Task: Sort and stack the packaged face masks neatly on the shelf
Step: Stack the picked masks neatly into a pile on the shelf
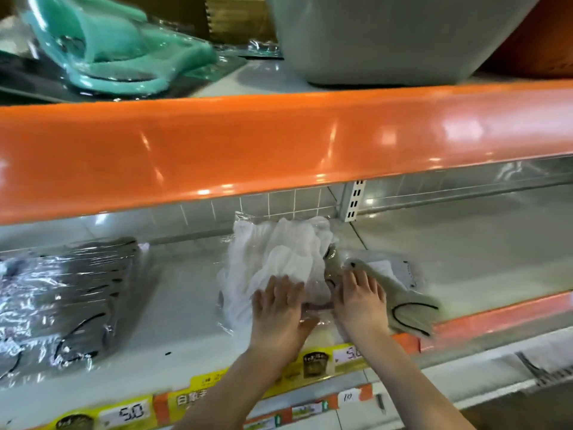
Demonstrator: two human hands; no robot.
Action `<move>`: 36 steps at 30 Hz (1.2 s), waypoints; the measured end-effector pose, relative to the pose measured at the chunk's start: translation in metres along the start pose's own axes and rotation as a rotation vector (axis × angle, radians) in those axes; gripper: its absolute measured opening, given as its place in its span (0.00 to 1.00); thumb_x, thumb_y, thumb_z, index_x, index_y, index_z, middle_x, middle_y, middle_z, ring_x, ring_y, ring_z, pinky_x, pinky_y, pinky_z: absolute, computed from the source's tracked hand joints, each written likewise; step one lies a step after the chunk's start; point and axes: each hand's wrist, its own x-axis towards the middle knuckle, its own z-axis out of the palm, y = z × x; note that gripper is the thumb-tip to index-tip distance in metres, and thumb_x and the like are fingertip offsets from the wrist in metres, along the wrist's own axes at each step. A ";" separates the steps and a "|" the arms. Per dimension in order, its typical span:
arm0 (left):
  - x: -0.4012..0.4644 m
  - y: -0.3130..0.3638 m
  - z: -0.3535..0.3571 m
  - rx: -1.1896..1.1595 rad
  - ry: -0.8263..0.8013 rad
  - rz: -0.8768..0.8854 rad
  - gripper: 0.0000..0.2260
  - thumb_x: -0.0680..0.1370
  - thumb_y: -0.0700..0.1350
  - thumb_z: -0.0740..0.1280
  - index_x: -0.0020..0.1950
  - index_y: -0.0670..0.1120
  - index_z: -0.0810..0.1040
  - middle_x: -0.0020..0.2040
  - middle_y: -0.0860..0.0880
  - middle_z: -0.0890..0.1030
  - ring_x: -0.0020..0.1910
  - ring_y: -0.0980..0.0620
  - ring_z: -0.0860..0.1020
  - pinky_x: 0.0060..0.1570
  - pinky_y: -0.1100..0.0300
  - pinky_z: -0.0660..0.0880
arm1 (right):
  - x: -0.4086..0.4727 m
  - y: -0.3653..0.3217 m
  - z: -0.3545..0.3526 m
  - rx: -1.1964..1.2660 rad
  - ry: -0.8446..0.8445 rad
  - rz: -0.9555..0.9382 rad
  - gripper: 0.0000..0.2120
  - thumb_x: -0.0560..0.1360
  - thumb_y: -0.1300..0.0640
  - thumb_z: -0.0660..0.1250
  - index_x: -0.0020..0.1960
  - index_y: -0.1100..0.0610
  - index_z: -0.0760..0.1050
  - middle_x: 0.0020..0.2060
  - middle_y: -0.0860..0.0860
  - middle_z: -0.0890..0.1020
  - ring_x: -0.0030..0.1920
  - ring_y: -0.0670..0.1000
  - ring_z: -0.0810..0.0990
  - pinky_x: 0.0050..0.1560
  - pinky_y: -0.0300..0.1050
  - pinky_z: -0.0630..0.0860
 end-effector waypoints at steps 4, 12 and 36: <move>0.011 0.007 0.011 0.036 -0.034 -0.059 0.34 0.59 0.60 0.78 0.58 0.47 0.74 0.58 0.42 0.78 0.59 0.39 0.73 0.50 0.39 0.75 | 0.005 0.018 0.006 0.110 -0.025 -0.032 0.18 0.77 0.47 0.60 0.53 0.59 0.78 0.51 0.57 0.80 0.52 0.63 0.79 0.55 0.59 0.74; 0.021 0.004 0.014 0.091 -0.032 -0.125 0.16 0.69 0.56 0.69 0.53 0.51 0.74 0.57 0.45 0.77 0.57 0.39 0.76 0.50 0.41 0.73 | 0.025 0.037 0.000 0.150 -0.181 -0.168 0.25 0.78 0.48 0.63 0.71 0.58 0.64 0.69 0.55 0.63 0.69 0.56 0.57 0.69 0.49 0.59; 0.017 0.023 -0.024 -0.115 -0.329 -0.060 0.38 0.70 0.72 0.43 0.75 0.55 0.56 0.77 0.51 0.51 0.76 0.50 0.44 0.73 0.51 0.39 | 0.022 0.073 -0.027 -0.102 0.017 -0.068 0.12 0.72 0.64 0.64 0.54 0.59 0.77 0.46 0.54 0.79 0.50 0.58 0.77 0.35 0.48 0.72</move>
